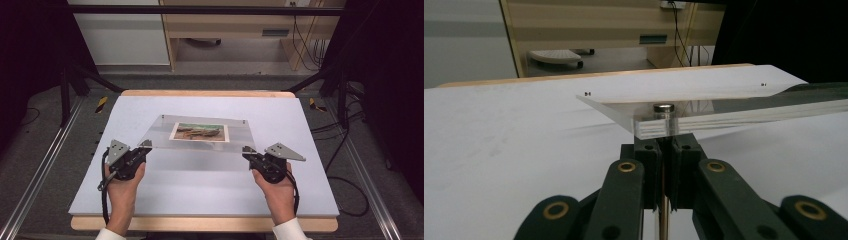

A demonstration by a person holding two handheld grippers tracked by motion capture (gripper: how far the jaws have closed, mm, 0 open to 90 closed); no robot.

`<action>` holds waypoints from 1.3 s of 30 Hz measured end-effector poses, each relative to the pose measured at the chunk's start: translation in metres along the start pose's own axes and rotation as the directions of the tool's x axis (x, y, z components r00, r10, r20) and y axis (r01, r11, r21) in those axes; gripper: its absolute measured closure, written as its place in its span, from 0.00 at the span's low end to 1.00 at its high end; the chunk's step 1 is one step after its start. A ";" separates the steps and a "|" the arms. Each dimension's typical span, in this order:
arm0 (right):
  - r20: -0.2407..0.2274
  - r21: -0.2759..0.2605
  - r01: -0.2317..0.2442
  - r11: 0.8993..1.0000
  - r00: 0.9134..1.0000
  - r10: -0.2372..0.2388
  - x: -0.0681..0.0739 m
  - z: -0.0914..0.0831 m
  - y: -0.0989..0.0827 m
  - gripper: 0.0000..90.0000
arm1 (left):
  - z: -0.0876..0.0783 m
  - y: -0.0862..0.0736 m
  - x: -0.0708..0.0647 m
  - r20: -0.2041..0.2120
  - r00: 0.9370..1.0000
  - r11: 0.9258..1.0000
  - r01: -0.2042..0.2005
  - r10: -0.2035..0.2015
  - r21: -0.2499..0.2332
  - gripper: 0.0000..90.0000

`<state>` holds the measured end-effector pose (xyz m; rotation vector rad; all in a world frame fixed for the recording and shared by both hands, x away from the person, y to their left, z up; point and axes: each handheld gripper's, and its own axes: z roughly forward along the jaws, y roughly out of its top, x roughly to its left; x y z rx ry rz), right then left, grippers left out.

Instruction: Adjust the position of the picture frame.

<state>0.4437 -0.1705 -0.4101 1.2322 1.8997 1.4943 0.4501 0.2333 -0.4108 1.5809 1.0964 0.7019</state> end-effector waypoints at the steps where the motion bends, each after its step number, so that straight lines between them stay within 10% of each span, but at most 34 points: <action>1: 0.004 0.000 -0.005 1.000 1.000 0.005 -0.004 -0.002 -0.001 0.94 | 0.002 0.000 -0.002 0.002 1.000 1.000 -0.001 0.001 -0.002 0.94; 11: 0.037 -0.008 -0.029 1.000 0.999 0.029 -0.024 -0.010 -0.009 0.94 | 0.013 -0.006 -0.022 -0.001 1.000 1.000 -0.019 0.019 -0.009 0.94; 39: 0.051 0.037 -0.017 0.999 0.999 0.015 -0.028 -0.003 -0.019 0.94 | 0.021 -0.029 -0.020 -0.005 1.000 1.000 0.010 -0.010 0.002 0.93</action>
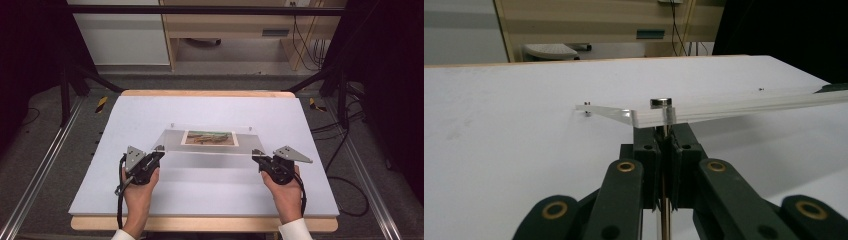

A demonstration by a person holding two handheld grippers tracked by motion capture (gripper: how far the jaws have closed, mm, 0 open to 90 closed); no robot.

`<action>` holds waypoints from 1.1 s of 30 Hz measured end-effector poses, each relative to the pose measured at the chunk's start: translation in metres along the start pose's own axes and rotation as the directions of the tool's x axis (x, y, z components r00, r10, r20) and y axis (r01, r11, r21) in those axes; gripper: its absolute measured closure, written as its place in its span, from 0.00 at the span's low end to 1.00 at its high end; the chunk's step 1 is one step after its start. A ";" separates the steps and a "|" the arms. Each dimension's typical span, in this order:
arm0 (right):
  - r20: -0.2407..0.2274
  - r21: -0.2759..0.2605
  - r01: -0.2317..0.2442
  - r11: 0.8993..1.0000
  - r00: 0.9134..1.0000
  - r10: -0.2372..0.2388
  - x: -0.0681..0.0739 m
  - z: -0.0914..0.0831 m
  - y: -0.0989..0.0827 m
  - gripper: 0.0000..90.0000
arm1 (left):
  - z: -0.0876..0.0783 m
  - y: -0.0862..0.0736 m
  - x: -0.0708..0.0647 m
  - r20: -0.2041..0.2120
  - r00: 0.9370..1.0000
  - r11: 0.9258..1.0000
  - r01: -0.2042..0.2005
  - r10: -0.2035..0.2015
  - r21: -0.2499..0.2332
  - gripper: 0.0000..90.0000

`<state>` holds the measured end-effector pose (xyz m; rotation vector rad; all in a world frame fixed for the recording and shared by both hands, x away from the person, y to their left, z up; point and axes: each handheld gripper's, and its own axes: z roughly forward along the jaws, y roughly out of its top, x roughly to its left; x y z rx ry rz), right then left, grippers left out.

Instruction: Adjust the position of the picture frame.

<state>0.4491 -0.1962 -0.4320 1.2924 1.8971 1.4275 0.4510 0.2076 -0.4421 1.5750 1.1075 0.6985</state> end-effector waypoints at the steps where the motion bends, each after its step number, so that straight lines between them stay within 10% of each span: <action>1: 0.000 0.000 -0.002 1.000 1.000 0.002 0.000 0.000 0.000 0.94 | 0.000 0.000 -0.001 -0.001 1.000 1.000 -0.002 0.002 0.002 0.93; 33: 0.020 0.081 0.030 0.996 0.999 -0.032 0.002 0.005 -0.021 0.94 | -0.012 -0.022 -0.004 0.006 1.000 0.994 -0.015 0.015 0.107 0.93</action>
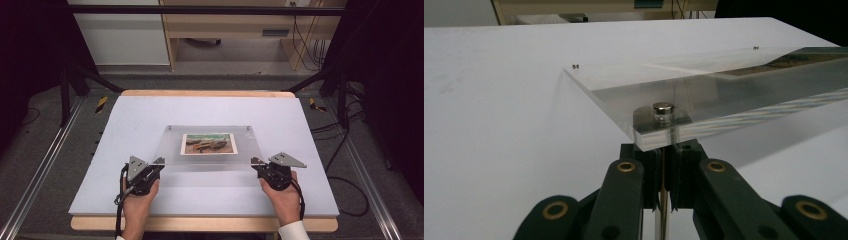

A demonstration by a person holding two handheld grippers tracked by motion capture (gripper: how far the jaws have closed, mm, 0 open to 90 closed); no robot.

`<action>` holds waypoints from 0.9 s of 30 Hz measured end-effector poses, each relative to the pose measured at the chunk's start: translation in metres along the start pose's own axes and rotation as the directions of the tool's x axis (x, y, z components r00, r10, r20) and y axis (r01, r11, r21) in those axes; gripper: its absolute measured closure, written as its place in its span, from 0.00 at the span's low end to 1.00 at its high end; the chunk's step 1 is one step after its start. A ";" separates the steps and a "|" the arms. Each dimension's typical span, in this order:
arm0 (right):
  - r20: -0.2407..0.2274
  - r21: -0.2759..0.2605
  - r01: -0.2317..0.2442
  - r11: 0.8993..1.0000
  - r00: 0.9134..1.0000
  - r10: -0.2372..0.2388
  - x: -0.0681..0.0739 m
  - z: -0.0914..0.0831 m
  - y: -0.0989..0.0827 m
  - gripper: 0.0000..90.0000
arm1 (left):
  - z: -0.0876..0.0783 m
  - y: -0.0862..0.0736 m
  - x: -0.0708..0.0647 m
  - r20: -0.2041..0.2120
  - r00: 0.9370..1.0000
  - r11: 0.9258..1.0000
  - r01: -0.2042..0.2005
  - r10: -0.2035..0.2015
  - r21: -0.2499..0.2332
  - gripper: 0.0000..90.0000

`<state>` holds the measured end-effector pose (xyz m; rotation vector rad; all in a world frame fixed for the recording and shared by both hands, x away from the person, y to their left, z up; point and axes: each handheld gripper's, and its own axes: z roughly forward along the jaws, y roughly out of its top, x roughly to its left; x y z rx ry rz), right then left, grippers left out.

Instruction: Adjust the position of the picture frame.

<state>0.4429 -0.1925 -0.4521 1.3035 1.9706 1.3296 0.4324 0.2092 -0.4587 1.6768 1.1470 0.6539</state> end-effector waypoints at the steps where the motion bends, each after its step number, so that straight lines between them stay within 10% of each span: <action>1: 0.000 0.004 -0.002 1.000 1.000 0.002 0.000 0.001 -0.001 0.94 | 0.000 0.000 0.000 -0.002 1.000 1.000 -0.002 0.002 0.004 0.93; 27: 0.038 0.091 -0.014 0.996 0.999 0.011 0.005 0.014 -0.016 0.94 | 0.007 -0.017 0.006 0.015 1.000 0.993 0.006 -0.007 0.119 0.93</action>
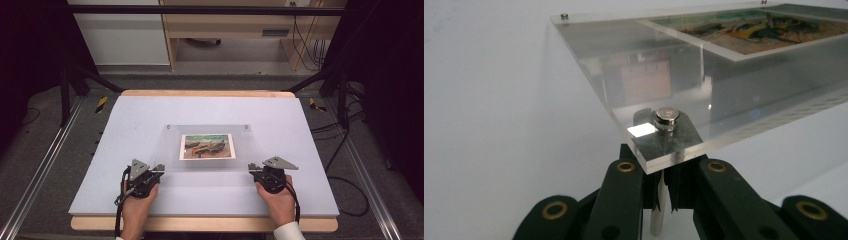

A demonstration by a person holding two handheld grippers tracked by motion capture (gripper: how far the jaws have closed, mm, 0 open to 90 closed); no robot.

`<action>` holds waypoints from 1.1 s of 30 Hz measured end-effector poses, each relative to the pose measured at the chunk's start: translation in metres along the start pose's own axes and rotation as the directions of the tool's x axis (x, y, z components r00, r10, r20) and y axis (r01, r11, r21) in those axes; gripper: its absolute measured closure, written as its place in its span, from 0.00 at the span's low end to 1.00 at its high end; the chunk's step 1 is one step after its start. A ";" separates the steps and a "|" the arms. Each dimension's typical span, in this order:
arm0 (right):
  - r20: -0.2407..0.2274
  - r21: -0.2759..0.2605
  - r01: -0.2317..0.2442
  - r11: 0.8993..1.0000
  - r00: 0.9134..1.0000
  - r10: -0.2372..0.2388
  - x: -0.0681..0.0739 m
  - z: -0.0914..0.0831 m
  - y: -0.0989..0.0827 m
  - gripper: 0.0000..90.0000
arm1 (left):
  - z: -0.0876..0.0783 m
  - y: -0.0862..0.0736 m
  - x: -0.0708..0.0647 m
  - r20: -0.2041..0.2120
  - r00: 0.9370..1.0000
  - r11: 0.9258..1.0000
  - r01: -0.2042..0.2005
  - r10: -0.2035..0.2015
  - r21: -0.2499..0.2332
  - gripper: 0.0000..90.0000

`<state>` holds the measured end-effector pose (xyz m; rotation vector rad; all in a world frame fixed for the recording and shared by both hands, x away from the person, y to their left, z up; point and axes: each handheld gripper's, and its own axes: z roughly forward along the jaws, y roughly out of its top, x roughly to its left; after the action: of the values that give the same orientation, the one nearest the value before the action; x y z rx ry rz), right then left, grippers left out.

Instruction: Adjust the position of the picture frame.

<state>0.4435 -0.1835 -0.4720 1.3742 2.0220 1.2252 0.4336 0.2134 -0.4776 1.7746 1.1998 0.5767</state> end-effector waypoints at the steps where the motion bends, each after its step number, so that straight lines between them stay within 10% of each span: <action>1: 0.009 0.012 0.000 1.000 1.000 0.000 0.001 0.002 -0.001 0.94 | 0.001 0.000 0.000 0.004 1.000 1.000 0.006 -0.006 0.004 0.93; 33: -0.003 0.036 -0.002 0.999 1.000 0.002 0.001 0.005 -0.003 0.94 | 0.002 0.000 0.004 0.002 1.000 1.000 0.005 -0.005 0.019 0.93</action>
<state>0.4453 -0.1808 -0.4771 1.3923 2.0552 1.1980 0.4367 0.2157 -0.4794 1.7872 1.2113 0.5622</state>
